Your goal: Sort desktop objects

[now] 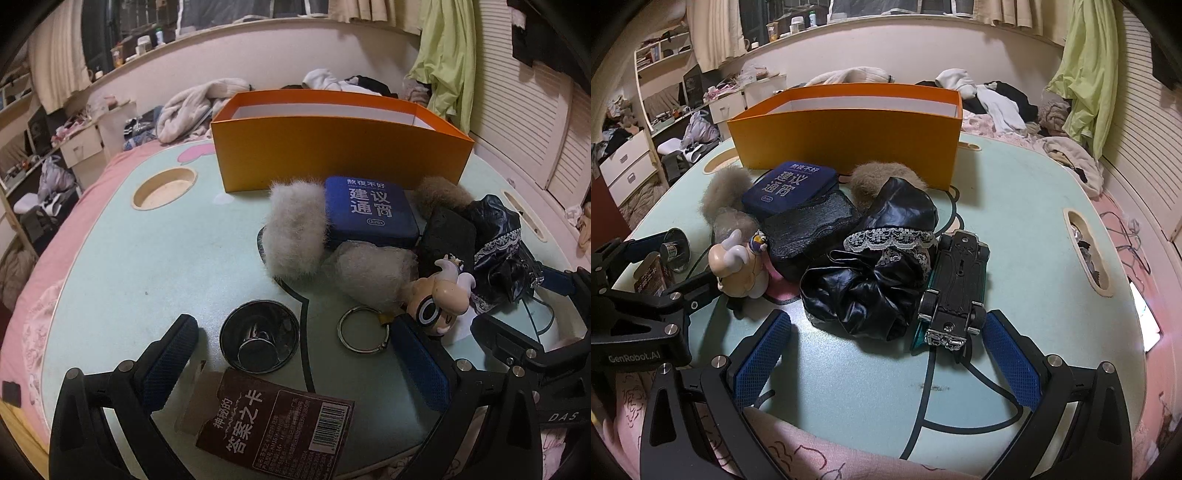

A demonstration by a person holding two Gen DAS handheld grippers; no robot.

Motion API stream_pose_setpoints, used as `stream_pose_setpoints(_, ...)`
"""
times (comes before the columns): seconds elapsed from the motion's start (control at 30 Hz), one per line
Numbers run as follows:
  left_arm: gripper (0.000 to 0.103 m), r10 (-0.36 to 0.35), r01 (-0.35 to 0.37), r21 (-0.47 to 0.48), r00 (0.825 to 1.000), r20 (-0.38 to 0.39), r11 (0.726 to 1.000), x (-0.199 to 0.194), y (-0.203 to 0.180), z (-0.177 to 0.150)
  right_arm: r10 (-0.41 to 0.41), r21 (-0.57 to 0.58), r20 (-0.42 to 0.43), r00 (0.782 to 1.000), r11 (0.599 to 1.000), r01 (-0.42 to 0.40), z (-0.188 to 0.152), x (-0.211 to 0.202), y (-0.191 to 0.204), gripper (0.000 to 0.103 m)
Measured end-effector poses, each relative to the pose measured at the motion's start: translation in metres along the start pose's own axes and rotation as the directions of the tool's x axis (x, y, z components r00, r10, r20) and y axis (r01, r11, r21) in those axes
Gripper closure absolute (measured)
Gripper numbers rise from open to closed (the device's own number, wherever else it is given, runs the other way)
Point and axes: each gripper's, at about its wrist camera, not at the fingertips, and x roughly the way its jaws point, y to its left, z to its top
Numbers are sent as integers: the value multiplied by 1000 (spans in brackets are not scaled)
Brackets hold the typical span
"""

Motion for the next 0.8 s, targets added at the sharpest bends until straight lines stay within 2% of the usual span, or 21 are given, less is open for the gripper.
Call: stream_pose_setpoints(0.8, 0, -6, 6, 0, 1000, 17, 1000, -1, -1, -1, -10, -2, -4, 1000, 1000, 10, 0, -1, -3, 0)
